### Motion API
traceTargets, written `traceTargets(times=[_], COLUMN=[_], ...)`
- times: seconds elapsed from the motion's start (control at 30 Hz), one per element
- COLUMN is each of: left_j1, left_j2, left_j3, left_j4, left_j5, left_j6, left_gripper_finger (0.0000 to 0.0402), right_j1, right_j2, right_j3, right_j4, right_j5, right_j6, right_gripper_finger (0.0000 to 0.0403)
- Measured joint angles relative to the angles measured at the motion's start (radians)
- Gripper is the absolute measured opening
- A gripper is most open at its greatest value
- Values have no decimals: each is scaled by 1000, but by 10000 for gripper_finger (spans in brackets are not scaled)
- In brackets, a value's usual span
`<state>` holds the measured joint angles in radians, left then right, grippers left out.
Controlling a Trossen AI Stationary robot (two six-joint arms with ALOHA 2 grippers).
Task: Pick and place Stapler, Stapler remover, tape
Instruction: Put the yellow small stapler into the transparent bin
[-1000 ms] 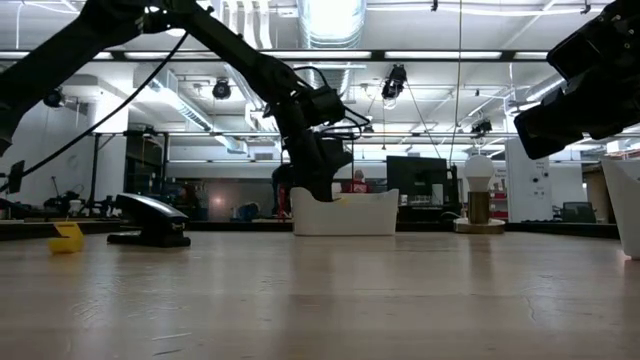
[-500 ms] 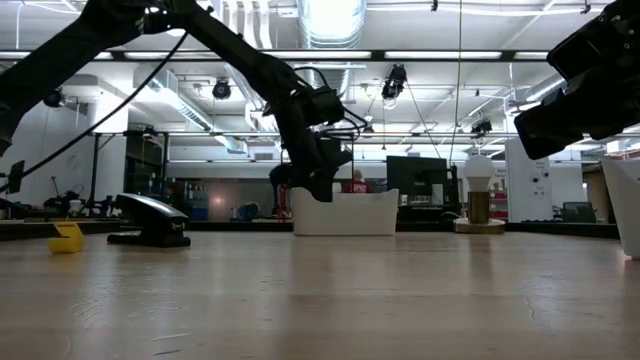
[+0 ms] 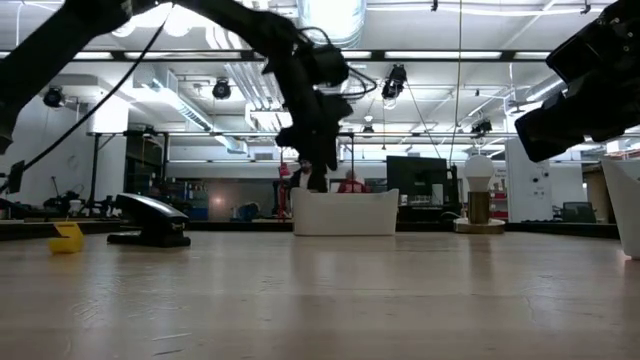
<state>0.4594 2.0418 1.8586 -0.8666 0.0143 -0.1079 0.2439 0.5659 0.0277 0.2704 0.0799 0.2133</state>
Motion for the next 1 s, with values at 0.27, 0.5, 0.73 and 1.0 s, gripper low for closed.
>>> traceTargets(times=[0.27,0.5,0.73,1.0], left_j1=[-146,-316,-448,-536], left_j2=[-140,-221,-242,-260], left_j3=[-17,-48,-137,-319], left_j4=[-271,-476,-544,-639], left_j5=[-8,-45,-25,0], left_j6=[39,91,-53,-271], left_gripper_finger=[163,163,163,163], right_j1=[0,0,0,0], right_j2=[10,12,11,12], right_j3=[-5,-5,-5,-5], right_j4=[-13,-4,-2,-2], right_j5=[-2,-2,-2,-2], right_j6=[21,23,24,31], right_gripper_finger=[8,8,8,8])
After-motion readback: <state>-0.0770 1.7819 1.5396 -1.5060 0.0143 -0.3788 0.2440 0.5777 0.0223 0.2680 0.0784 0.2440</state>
